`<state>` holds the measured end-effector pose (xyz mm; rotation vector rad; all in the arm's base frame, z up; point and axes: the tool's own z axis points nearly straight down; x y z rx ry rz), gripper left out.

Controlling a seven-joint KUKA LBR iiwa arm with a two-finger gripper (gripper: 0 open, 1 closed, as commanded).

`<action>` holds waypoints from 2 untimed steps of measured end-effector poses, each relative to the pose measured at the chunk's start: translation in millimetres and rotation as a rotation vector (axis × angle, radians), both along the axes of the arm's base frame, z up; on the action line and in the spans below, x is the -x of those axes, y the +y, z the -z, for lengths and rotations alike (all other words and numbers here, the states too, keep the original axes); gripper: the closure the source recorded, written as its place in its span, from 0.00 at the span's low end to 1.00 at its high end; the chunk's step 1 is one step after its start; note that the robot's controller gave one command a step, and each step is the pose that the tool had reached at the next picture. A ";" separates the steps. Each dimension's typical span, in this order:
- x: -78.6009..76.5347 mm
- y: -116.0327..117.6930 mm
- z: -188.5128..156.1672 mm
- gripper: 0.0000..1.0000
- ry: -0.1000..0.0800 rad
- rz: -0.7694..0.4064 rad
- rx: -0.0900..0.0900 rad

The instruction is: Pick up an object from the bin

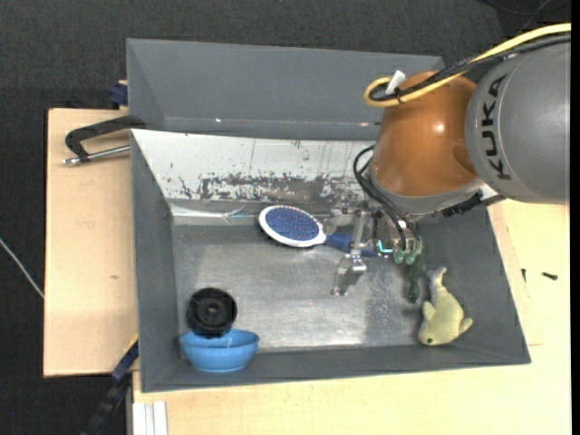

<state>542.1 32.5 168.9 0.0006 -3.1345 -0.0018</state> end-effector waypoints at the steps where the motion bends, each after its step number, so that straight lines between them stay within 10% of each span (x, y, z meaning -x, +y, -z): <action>1: -1.8 -0.2 -3.7 1.00 -0.008 0.000 0.000; 2: -1.8 -0.2 -3.7 0.00 -0.008 0.001 0.000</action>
Offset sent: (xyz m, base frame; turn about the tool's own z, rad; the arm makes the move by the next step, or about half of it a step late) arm 0.0000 0.0000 0.0000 0.0000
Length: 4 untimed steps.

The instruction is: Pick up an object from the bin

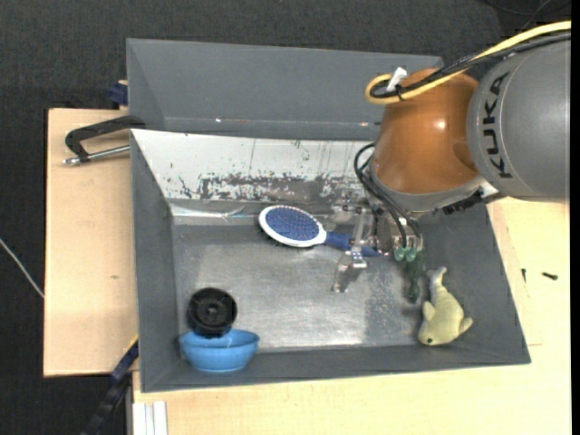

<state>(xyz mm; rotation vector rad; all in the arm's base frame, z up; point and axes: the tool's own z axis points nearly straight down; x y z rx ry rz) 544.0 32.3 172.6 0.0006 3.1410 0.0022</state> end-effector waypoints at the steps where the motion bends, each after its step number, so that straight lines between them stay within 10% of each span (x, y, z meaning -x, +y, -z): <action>1: -48.7 26.5 70.9 0.00 -0.029 0.025 -0.002; 2: -53.0 28.5 67.5 1.00 -0.044 0.024 -0.006; 3: -46.0 17.0 -61.2 1.00 -0.013 0.313 -0.002; 4: -44.7 17.3 -57.3 0.00 -0.006 0.311 -0.001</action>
Offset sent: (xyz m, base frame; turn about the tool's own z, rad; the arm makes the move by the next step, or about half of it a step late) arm 0.0514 0.0328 -0.1026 0.0274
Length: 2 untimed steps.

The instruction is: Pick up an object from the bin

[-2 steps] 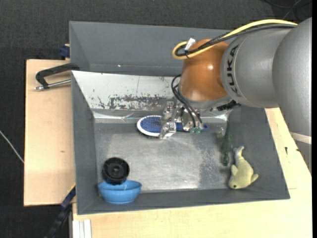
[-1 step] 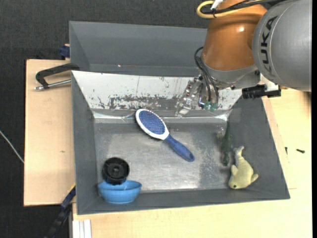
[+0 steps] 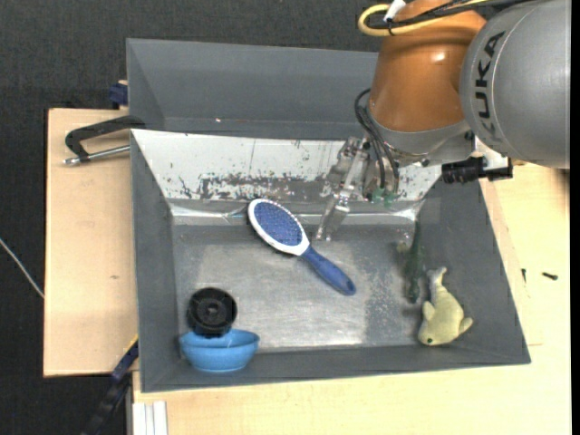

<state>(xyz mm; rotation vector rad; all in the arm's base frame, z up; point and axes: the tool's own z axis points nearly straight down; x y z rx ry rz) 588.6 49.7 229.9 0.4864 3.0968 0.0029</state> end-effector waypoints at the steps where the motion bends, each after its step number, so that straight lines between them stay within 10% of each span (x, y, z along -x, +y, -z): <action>1: 10.6 37.3 131.4 0.00 -0.027 -0.178 0.001; 2: 9.9 39.1 131.4 1.00 -0.029 -0.179 -0.002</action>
Offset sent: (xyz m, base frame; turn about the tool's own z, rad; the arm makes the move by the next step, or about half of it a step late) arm -0.0219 0.0416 -0.1599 -0.1892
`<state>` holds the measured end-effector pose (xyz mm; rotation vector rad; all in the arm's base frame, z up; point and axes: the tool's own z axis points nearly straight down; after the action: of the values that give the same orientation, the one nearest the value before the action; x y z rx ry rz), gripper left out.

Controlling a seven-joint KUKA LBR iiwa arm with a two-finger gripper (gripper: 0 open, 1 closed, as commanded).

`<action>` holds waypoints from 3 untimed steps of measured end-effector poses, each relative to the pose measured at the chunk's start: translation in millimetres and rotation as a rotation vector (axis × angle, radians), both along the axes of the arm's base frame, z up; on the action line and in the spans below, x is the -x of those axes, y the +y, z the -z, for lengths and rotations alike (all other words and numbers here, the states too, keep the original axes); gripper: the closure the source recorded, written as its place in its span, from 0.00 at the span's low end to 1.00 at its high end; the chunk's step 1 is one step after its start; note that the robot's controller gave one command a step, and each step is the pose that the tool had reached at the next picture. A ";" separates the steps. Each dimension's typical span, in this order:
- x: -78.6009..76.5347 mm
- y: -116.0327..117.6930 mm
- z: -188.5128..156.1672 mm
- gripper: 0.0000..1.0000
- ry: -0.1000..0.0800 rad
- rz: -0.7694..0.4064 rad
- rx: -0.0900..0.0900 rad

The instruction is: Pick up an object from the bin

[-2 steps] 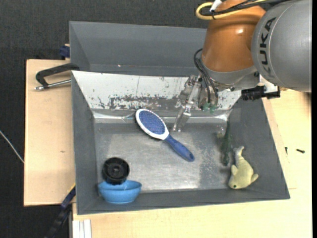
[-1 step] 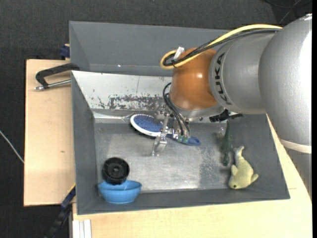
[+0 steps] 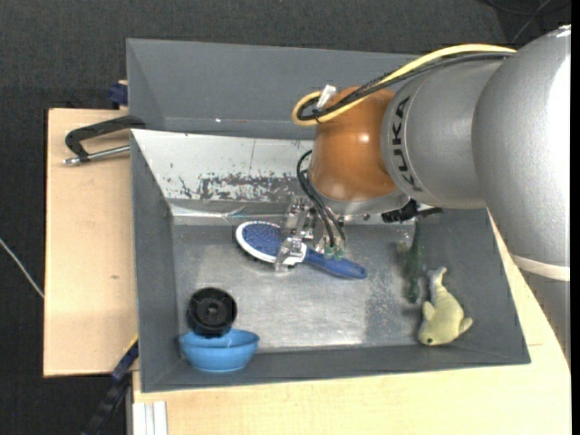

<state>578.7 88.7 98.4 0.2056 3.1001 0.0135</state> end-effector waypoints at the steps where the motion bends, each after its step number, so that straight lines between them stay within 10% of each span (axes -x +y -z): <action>1: 10.1 -4.3 -127.5 1.00 0.020 -0.021 0.004; 2: 11.7 -4.4 -122.3 0.00 0.029 -0.022 0.005; 3: 3.3 68.8 27.1 0.00 0.029 -0.320 0.010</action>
Offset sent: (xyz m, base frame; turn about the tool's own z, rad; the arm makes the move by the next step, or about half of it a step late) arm -0.0128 -0.0056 0.1211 -0.0211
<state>575.4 157.6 71.3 -0.2939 3.1230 0.0039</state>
